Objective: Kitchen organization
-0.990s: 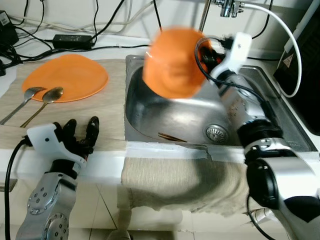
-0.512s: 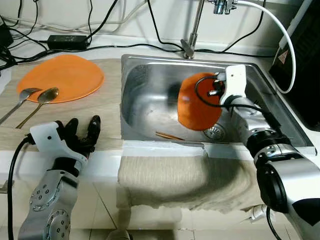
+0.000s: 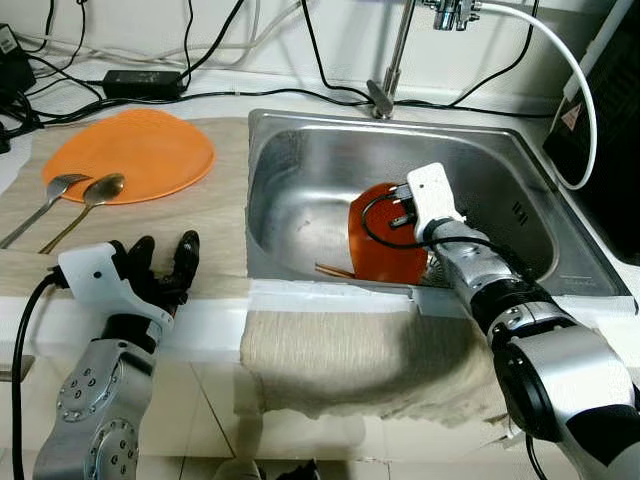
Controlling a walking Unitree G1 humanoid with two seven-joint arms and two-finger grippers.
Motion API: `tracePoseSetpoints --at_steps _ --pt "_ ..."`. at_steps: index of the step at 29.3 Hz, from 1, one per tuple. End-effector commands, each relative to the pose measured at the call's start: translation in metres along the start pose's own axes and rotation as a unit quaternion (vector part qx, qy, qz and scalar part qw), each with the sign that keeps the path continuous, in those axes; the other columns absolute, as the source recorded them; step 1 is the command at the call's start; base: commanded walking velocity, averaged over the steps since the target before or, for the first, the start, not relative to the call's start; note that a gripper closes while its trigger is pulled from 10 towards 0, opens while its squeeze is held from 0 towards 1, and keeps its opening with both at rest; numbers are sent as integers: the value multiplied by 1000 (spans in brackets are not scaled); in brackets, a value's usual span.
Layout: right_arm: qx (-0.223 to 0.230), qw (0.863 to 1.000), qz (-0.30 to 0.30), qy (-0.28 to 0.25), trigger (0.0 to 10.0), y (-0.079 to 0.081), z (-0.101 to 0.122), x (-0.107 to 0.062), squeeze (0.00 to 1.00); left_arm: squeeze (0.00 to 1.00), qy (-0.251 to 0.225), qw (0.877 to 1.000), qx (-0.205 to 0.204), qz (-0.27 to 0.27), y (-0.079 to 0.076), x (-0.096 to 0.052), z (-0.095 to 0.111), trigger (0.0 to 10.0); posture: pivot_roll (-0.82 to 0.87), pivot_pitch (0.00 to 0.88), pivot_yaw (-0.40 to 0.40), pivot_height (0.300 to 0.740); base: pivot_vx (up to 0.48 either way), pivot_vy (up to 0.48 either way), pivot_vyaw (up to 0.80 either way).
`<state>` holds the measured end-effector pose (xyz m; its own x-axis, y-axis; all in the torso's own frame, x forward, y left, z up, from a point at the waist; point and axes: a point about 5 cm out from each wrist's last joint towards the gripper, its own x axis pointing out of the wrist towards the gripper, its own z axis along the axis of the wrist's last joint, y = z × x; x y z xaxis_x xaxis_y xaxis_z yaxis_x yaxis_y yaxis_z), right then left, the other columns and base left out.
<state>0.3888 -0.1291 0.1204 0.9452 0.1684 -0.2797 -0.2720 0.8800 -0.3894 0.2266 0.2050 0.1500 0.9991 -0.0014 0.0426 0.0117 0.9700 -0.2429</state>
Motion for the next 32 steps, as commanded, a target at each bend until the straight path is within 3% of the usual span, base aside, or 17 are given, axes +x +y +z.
tracePoseSetpoints --at_steps 1,2,11,24,25,29,31,32 --pt "-37 998 16 48 353 9 -24 -4 1000 0 3 1000 4 -2 -3 0 0 10000 232 7 -57 740 0 0 0" --pt "-39 998 19 49 9961 11 -25 -4 1000 0 5 1000 2 -3 -3 0 -1 10000 232 7 -57 740 0 0 0" --pt "-67 996 19 53 10000 18 -30 -5 1000 0 9 1000 2 -5 -4 4 -1 10000 228 0 -54 740 0 0 0" --pt "-56 998 23 17 10000 22 -7 0 1000 0 12 1000 2 -9 -6 8 -3 10000 213 3 -50 740 0 0 0" --pt "-35 999 21 -11 10000 21 8 2 1000 0 13 1000 2 -9 -6 9 -3 10000 214 3 -49 740 0 0 0" --pt "7 999 19 -44 10000 18 27 5 1000 0 13 1000 2 -8 -6 11 -3 10000 214 0 -48 740 0 0 0" --pt "56 996 21 -71 10000 15 44 6 1000 0 13 1000 8 -7 -5 13 -3 10000 213 0 -46 740 0 0 0" --pt "118 988 28 -95 10000 12 58 7 0 0 15 1000 14 -7 -5 16 -3 10000 210 0 -44 740 0 0 0"
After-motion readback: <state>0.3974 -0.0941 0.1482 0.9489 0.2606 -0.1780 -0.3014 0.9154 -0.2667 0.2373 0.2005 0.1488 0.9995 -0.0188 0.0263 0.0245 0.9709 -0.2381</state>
